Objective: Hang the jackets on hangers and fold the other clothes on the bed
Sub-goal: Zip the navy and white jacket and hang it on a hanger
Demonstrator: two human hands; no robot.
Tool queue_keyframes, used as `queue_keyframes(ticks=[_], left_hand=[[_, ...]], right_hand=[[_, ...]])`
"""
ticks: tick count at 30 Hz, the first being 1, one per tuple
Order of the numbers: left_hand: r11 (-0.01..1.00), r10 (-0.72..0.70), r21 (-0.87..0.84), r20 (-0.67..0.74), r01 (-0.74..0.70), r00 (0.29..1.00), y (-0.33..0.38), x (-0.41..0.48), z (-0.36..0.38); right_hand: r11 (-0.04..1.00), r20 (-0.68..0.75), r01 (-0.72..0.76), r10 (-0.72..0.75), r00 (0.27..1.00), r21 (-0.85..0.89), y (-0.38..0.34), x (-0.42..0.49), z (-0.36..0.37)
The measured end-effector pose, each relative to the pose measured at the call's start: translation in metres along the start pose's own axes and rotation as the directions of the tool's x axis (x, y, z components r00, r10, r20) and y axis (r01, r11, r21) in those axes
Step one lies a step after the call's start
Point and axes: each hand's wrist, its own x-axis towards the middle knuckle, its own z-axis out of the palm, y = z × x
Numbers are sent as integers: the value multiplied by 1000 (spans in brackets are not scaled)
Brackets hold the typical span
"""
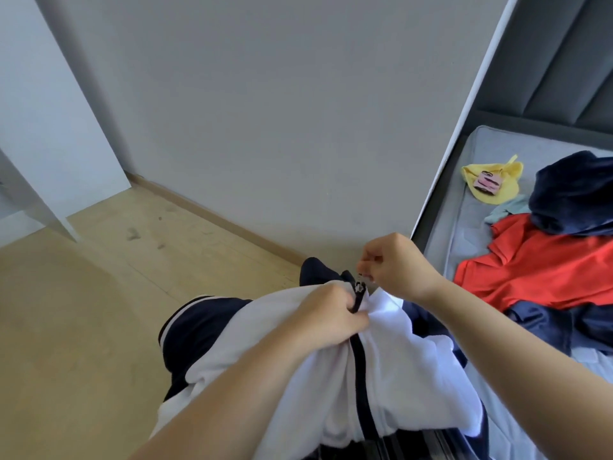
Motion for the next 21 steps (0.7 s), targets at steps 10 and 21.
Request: queue_keyframes(ticks=[10, 21], left_hand=[[1000, 13, -1, 404, -14, 915, 13, -6, -20], [972, 2, 224, -295, 67, 955, 14, 89, -22]], right_hand=[[904, -177, -230, 309, 934, 360, 28, 70, -18], [963, -173, -21, 70, 982, 270, 0, 66, -26]])
